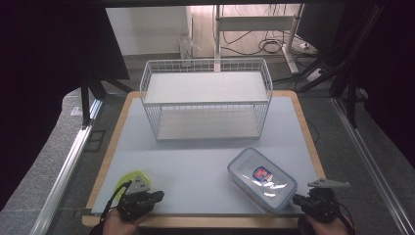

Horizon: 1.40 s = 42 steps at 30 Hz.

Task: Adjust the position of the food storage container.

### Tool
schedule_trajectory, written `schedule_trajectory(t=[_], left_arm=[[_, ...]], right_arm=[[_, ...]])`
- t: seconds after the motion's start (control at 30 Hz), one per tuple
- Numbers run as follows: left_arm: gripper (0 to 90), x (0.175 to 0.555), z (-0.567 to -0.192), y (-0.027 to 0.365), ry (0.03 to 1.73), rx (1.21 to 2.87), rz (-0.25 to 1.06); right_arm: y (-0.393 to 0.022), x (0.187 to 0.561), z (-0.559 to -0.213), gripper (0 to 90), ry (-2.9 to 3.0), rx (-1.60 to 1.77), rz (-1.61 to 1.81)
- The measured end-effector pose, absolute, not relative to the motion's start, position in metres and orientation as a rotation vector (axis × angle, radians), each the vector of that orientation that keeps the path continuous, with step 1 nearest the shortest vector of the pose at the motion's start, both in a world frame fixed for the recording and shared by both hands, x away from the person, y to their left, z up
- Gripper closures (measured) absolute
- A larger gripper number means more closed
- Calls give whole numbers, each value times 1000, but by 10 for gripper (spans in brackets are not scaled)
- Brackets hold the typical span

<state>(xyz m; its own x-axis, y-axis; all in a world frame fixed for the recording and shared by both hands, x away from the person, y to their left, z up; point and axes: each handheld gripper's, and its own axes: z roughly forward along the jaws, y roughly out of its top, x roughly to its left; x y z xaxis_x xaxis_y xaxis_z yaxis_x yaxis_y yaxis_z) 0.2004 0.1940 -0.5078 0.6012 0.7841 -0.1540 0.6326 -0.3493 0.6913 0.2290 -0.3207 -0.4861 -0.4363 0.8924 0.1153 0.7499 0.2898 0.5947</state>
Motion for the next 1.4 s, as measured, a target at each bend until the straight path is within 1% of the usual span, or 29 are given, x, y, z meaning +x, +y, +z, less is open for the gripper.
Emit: schedule_trajectory(t=[0.1, 0.13, 0.17, 0.23, 0.33, 0.37, 0.5, 0.53, 0.63, 0.77, 1.03, 1.17, 1.2, 1.4], left_arm=[[824, 203, -508, 186, 1088, 2076, 253], [796, 204, -507, 182, 1073, 2072, 260], [784, 207, -507, 175, 1055, 2077, 302], [778, 210, -505, 166, 1037, 2059, 313], [786, 214, -505, 156, 1013, 2041, 316], [786, 217, -505, 149, 995, 2049, 335], [866, 233, -506, 132, 970, 2049, 333], [871, 233, -506, 132, 970, 2049, 333], [875, 249, -508, 121, 957, 2062, 315], [882, 263, -512, 110, 981, 2068, 309], [887, 291, -510, 92, 1033, 2072, 356], [867, 300, -512, 88, 1050, 2068, 341], [864, 305, -514, 88, 1055, 2076, 359], [882, 317, -517, 88, 1101, 2060, 373]], right_arm=[[-320, 231, -487, 884, 2304, 1517, 862], [-321, 232, -486, 888, 2291, 1517, 867], [-321, 233, -486, 891, 2285, 1523, 867], [-322, 237, -487, 894, 2284, 1534, 878], [-322, 241, -488, 896, 2275, 1549, 895], [-322, 243, -488, 896, 2272, 1553, 897], [-318, 255, -489, 897, 2274, 1565, 918], [-318, 255, -489, 897, 2274, 1565, 918], [-314, 266, -490, 897, 2280, 1567, 935], [-310, 280, -491, 896, 2297, 1555, 947], [-296, 311, -492, 895, 2324, 1505, 934], [-290, 321, -493, 895, 2330, 1488, 930], [-286, 328, -493, 896, 2334, 1471, 931], [-271, 345, -497, 896, 2367, 1399, 937]])
